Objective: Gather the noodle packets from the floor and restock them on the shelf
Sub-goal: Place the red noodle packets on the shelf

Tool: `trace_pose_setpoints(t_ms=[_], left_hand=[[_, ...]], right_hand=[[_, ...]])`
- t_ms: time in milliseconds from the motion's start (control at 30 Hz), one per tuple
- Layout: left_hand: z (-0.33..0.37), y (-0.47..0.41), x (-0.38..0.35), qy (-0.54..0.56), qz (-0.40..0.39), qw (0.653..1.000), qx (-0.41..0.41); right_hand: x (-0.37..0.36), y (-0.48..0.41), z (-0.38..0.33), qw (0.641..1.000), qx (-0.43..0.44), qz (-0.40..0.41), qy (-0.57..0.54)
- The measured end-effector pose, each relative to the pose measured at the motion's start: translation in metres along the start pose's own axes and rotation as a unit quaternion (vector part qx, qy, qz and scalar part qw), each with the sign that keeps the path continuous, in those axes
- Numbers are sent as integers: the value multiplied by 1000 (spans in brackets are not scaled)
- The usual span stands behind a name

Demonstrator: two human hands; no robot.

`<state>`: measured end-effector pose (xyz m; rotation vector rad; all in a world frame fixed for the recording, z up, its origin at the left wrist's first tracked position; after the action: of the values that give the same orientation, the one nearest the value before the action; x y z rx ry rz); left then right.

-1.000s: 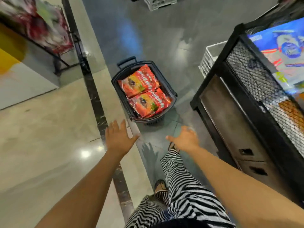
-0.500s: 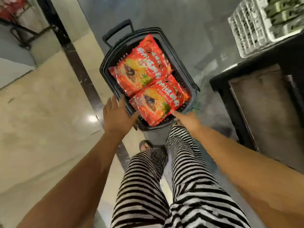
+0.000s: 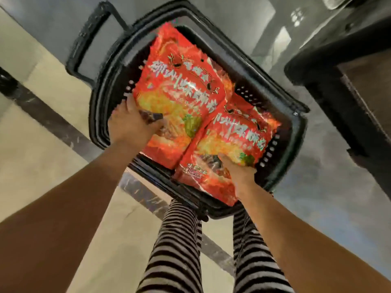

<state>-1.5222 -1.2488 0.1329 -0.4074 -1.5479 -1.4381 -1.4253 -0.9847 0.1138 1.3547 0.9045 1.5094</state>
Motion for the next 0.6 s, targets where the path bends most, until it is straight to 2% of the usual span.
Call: trace_pose_setpoints(t_ms=[100,233,367,467,600], left_hand=[[-8,-25,1,34,-22,999,3],[-6,-18,3,10,29,999,-20],[6,-9,8,37,19,999,-24],[5,-18,15,98,-54,994,-5],[1,-23,23,166,-121,979,-14]], right_hand=[[0,-5,7,996,0,87,-27],[-2,1,12,988,42,135,-68],[1,15,4,988,54,130,-71],[8,15,2,989,89,105,-52],[22,24,-6,994,85,44,-55]])
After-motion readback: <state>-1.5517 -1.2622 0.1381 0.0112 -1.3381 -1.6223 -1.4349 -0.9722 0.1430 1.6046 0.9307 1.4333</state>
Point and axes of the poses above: each hand's wrist, its own y-axis away from the middle knuckle, its own x-axis out of the back of the hand, z = x × y, the point moved 2 cm from there along -y, towards the middle knuckle, and after that the axes turned 5 degrees about -x, right-handed, at the moved point
